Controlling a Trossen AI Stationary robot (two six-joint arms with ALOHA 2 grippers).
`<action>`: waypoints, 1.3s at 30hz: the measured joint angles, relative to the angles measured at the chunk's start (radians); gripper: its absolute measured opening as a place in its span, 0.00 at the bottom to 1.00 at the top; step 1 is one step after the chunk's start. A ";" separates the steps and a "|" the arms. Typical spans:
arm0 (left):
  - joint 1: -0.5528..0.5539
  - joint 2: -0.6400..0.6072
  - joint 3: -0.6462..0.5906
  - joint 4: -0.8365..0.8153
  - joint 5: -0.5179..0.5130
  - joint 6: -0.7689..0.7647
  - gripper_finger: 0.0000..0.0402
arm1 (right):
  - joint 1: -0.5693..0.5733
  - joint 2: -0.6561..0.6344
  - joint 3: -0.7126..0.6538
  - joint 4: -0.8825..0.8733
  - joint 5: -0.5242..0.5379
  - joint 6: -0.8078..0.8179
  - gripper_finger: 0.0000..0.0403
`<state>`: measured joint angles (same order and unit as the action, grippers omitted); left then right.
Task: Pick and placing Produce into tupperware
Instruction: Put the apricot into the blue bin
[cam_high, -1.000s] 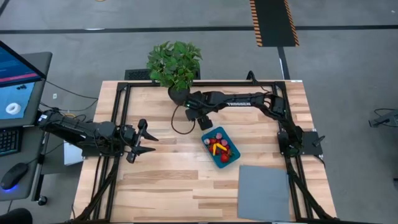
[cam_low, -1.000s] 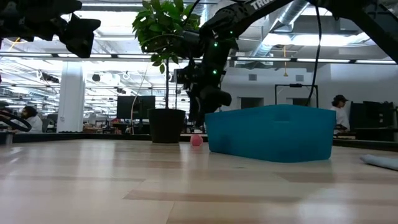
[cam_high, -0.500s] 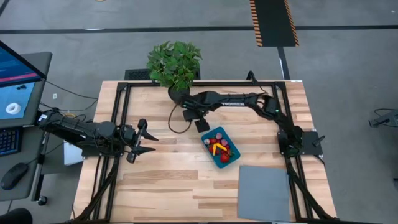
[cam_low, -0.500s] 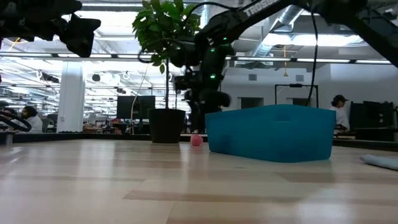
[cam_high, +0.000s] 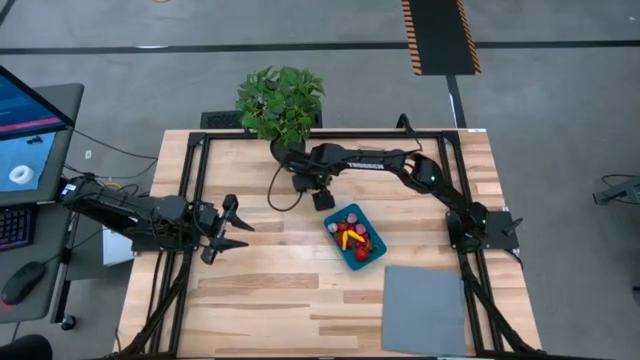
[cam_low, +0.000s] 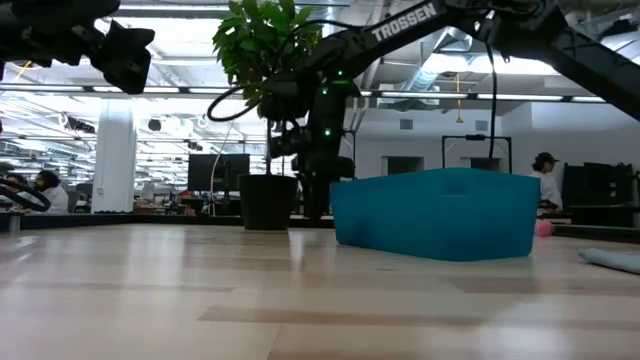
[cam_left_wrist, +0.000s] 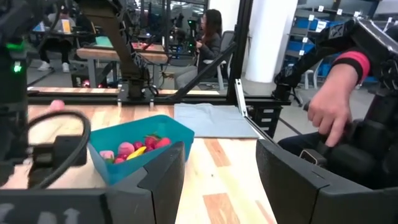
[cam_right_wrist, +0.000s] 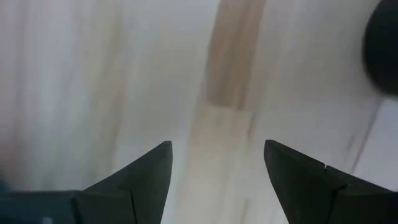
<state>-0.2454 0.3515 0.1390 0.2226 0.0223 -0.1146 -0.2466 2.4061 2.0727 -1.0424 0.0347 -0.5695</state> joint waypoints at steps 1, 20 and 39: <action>0.000 0.000 0.000 -0.003 0.000 0.000 0.47 | 0.000 -0.005 0.001 -0.016 -0.003 0.021 0.69; 0.000 0.000 0.000 0.020 -0.053 -0.097 0.47 | -0.150 -0.283 -0.002 -0.276 -0.407 0.230 0.69; 0.000 0.000 0.000 0.021 -0.126 -0.151 0.47 | -0.113 -0.930 -0.809 0.086 -0.276 0.466 0.69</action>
<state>-0.2453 0.3515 0.1390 0.2434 -0.1033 -0.2657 -0.3598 1.4759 1.2633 -0.9560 -0.2414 -0.1033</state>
